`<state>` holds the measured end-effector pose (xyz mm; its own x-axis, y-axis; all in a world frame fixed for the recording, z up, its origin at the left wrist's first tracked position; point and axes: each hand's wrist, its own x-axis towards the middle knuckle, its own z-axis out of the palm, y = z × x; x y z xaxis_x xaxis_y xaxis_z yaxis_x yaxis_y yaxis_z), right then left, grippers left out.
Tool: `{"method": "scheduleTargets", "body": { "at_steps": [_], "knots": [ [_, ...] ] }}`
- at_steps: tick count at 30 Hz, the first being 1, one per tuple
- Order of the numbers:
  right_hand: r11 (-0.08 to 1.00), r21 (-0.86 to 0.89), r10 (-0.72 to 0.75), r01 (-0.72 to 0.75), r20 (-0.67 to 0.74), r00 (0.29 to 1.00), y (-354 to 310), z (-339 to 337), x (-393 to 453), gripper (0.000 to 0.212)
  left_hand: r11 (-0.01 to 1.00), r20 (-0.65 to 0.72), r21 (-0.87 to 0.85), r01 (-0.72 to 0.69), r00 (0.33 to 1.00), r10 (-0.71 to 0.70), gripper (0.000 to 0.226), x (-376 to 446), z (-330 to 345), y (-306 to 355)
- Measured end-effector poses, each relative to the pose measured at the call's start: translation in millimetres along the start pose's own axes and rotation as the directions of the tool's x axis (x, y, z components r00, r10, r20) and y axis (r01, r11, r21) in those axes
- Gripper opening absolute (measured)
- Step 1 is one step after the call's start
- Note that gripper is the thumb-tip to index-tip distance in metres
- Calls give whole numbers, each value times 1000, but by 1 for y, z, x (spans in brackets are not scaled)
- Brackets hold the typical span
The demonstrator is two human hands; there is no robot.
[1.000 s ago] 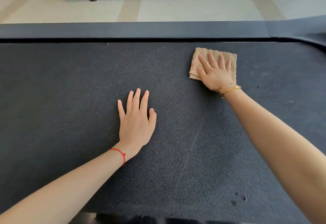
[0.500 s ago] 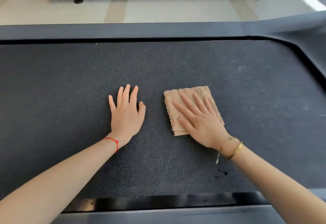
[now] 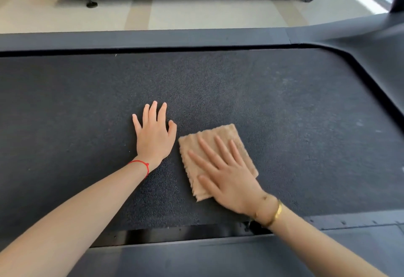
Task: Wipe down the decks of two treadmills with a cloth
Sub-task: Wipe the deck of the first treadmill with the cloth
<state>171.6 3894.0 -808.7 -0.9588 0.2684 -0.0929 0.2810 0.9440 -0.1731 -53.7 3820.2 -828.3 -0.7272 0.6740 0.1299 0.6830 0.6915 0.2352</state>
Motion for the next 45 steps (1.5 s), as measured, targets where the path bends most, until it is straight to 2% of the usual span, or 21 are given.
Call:
{"method": "scheduleTargets", "body": {
  "at_steps": [3, 5, 8, 10, 12, 13, 17, 19, 21, 24, 27, 31, 33, 35, 38, 40, 42, 45],
  "knots": [
    [999, 14, -45, 45, -10, 999, -1, 4, -23, 55, 1000, -1, 6, -10, 1000, 10, 56, -1, 0, -2],
    [1000, 9, -9, 9, -11, 1000, 13, 2, -30, 55, 1000, 2, 8, -14, 1000, 14, 56, -2, 0, -2],
    [985, -23, 168, -169, -20, 986, 41, -5, -23, 56, 1000, 7, 13, -13, 1000, 13, 56, -3, -1, -2],
    [951, -15, 310, -310, -15, 951, 55, -11, -10, 56, 1000, 10, 13, -10, 1000, 10, 56, -3, -2, -1],
    [933, -3, 359, -359, -14, 933, 50, -13, -3, 57, 1000, 9, 12, -7, 1000, 7, 56, -3, -1, 0],
    [945, -7, 328, -328, -13, 945, 40, -12, -4, 58, 1000, 6, 10, -5, 1000, 5, 56, -2, -2, 0],
    [998, -3, 56, -56, 19, 998, -18, 4, -25, 57, 1000, -15, -12, -7, 1000, 6, 55, -4, -2, 1],
    [1000, 15, 11, -11, 12, 1000, -31, 8, -35, 56, 1000, -17, -19, -15, 1000, 15, 54, -6, -3, 1],
    [999, 34, 30, -29, -13, 999, -31, 8, -45, 56, 1000, -12, -23, -20, 1000, 20, 54, -6, -4, 1],
    [995, 41, 93, -92, -35, 995, -15, 7, -65, 55, 1000, 6, -28, -7, 1000, 7, 54, -7, -4, 0],
    [971, 24, 238, -238, -17, 971, 18, 4, -85, 56, 999, 22, -51, 13, 1000, -12, 54, -10, -4, 3],
    [874, 43, 486, -484, -45, 873, 72, -8, -71, 54, 996, 33, -77, 42, 999, -39, 53, -16, -3, 10],
    [845, 54, 534, -532, -34, 845, 77, -13, -50, 57, 995, 41, -83, 60, 998, -57, 54, -18, -2, 17],
    [882, 41, 471, -470, -31, 882, 62, -11, -35, 57, 994, 47, -94, 64, 997, -60, 54, -18, 0, 25],
    [972, 14, 234, -234, -30, 972, 25, 1, -37, 56, 995, 60, -93, 19, 998, -13, 54, -16, 3, 35],
    [988, 23, 152, -151, -39, 988, 19, 5, -47, 55, 995, 57, -96, -26, 998, 31, 54, -13, 4, 44],
    [988, 36, 150, -148, -58, 987, 30, 5, -53, 55, 993, 53, -97, -66, 996, 72, 54, -9, 5, 52],
    [966, 24, 259, -258, -75, 963, 63, -1, -49, 53, 990, 54, -79, -120, 991, 124, 55, -3, 5, 62]
  ]
}}
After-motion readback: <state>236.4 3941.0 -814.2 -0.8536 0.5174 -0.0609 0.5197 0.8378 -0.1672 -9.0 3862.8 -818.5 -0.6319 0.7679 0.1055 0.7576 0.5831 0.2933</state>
